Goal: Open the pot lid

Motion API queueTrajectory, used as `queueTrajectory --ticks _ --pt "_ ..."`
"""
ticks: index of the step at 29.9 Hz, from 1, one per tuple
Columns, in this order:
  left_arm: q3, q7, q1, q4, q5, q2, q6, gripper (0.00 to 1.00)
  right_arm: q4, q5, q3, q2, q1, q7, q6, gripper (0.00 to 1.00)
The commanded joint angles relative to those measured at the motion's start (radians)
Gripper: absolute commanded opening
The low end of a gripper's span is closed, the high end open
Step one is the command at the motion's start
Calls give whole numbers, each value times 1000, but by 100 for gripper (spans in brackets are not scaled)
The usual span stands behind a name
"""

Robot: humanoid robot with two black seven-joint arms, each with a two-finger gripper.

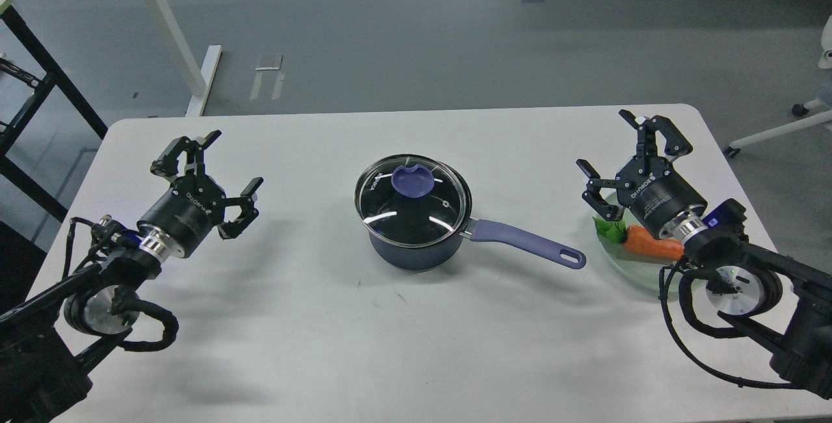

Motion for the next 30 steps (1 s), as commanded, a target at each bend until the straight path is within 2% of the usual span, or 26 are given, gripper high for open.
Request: queueTrajectory --ticks 1,8,14,16,17,22,24,27,30 --pt "0 -5 0 3 3 -5 2 99 3 -1 -1 -8 -5 0 3 100" --pt "29 8 -69 55 16 54 14 99 46 -44 -16 -69 14 0 3 100" --pt "38 -2 -169 104 6 79 2 99 138 -306 -28 -219 127 0 0 100" --pt "38 -2 -169 104 6 79 2 99 138 -307 -28 -219 127 0 0 100" --pt "38 -3 -204 104 11 79 -1 99 175 -445 -66 -272 214 0 0 100" --pt "41 -6 -264 100 45 73 -1 99 216 -763 -231 -298 423 0 -12 100" --pt "40 -32 -270 92 107 70 2 99 238 -898 -316 -298 504 0 -46 100" --pt "40 -121 -285 86 205 68 7 99 268 -1102 -456 -287 619 0 -107 100" --pt "40 -121 -298 86 258 70 2 99 284 -1283 -596 -253 728 0 -173 100"
